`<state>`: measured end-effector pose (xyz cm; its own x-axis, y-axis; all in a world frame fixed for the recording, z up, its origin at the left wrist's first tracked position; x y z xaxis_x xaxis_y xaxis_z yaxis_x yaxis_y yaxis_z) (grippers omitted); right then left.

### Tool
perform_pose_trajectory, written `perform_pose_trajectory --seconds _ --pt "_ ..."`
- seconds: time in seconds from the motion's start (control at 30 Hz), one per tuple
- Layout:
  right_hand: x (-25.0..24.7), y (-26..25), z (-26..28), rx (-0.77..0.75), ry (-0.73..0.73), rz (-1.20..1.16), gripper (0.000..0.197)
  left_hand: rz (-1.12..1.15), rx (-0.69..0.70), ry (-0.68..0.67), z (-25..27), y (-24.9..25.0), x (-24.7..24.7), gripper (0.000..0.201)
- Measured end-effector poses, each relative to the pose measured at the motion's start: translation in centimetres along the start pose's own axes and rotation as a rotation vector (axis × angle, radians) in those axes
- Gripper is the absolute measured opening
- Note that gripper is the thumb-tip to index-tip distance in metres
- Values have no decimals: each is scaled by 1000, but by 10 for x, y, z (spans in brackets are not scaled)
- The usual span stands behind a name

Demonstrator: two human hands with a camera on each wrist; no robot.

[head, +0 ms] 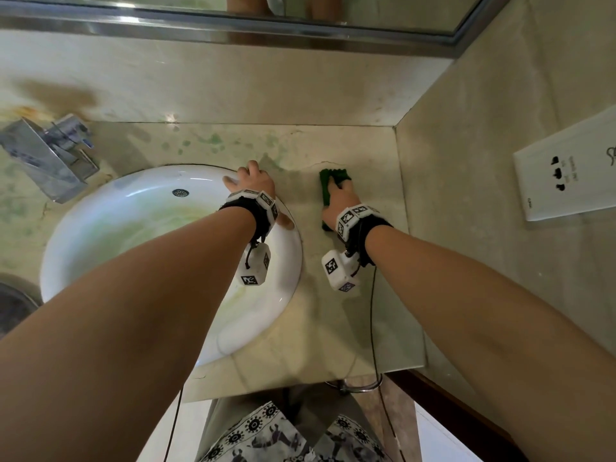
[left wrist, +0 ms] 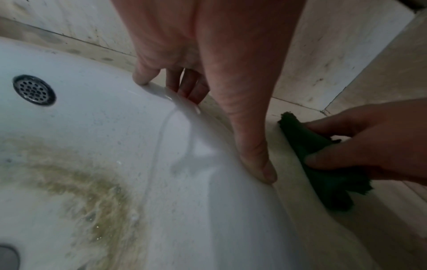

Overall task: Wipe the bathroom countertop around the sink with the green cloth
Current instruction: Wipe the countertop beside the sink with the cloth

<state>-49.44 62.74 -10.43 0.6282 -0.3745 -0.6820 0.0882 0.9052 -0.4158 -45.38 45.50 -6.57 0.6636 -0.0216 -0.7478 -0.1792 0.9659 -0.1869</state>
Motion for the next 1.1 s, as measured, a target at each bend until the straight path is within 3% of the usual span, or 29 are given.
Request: perform_pose_trajectory --seconds 0.33,0.47,0.67,0.87,1.0,1.1 --pt "16 -65 -8 -51 -61 61 76 -2 12 20 -1 -1 3 132" --pt "-1 -58 -4 -57 -37 -137 68 -3 25 31 -2 -2 5 124" --pt "-22 -35 8 67 98 -443 57 132 6 144 -4 -26 0 90" --pt "-36 -21 7 120 338 -413 29 162 -194 129 -8 -68 0 110" --pt "-22 -22 6 265 211 -215 49 168 -288 111 -10 -87 11 129" --pt "-15 -34 8 257 144 -155 59 148 -287 114 -12 -88 18 131"
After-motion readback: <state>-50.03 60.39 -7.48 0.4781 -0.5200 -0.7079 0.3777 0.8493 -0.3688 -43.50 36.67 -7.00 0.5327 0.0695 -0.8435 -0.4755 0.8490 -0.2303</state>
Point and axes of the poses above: each hand's wrist, its own z-axis away from the middle knuckle, its own x-axis out of the palm, y = z × x, the point moved 4 cm from there along -z, towards the middle knuckle, and after that the axes turned 14 degrees about -z, right-handed, at the moved point
